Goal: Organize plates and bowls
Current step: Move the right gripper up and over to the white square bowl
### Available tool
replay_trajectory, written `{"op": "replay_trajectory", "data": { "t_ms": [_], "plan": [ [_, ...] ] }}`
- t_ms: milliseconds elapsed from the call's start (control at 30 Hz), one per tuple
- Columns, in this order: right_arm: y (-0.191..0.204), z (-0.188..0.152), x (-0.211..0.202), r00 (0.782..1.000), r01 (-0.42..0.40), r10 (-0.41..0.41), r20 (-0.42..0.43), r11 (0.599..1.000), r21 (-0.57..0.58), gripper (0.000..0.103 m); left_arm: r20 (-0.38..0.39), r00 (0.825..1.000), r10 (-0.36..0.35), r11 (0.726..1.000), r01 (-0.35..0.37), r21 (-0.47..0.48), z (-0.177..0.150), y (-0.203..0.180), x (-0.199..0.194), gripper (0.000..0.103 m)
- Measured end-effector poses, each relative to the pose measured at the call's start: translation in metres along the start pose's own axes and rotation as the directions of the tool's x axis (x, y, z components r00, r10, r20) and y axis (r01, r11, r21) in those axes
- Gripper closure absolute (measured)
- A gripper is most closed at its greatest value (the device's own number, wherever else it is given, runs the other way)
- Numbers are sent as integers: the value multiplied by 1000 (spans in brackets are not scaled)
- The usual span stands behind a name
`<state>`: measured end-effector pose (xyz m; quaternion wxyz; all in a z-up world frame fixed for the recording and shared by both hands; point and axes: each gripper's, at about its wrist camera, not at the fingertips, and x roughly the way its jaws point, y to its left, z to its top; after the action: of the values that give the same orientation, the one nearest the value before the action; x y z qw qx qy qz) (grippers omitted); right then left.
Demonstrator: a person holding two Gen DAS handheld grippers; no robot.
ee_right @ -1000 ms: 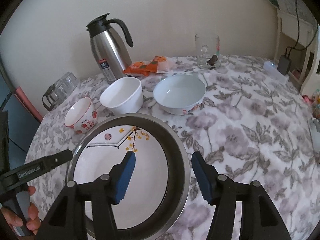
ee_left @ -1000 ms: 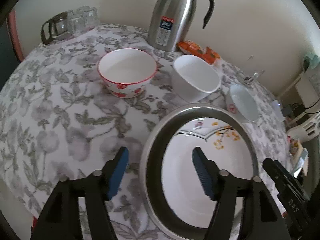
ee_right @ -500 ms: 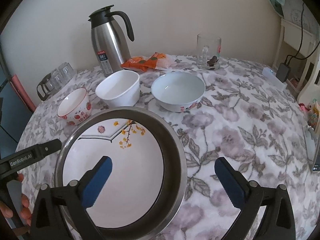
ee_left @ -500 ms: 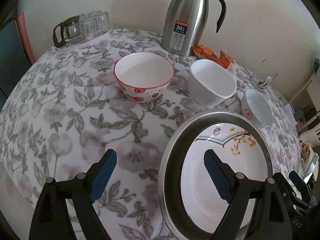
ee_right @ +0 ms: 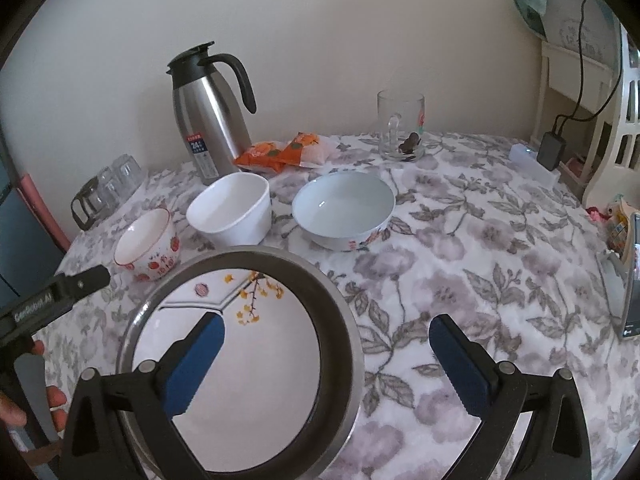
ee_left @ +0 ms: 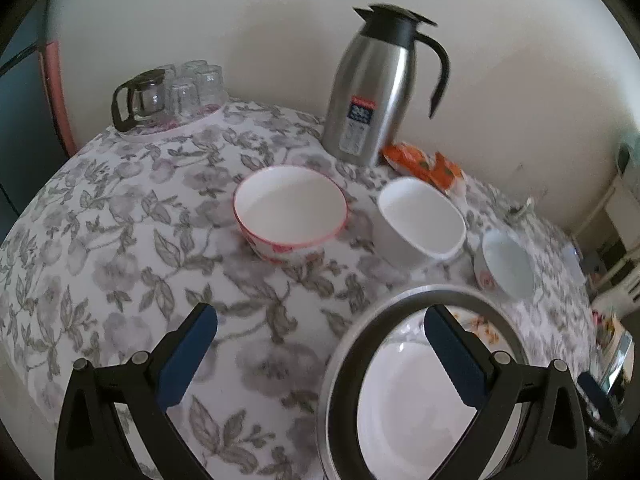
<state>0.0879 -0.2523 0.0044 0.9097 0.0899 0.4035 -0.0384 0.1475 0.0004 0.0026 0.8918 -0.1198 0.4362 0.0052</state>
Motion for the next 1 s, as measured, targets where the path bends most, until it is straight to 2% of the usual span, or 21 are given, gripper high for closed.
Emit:
{"op": "replay_trajectory", "data": {
  "t_ms": [167,333,500,700,1000],
  "plan": [
    [1,6,2,1000,11,-11,3,1000,13,0,21,1000,-12,999,13,-45,19,8,2,0],
    [0,16,0,1000,-13,12,29,999,40,0,30,999,-24,999,25,-27,40,8,4,0],
    [0,26,0,999,-6,4,49,999,44,0,88,996,-16,999,20,-37,60,12,0,0],
    [0,56,-6,994,-44,37,105,997,67,0,144,990,-7,999,15,-50,84,20,-3,0],
    [27,108,4,992,-73,71,100,997,10,0,122,992,-41,995,53,-90,108,33,18,0]
  ]
}}
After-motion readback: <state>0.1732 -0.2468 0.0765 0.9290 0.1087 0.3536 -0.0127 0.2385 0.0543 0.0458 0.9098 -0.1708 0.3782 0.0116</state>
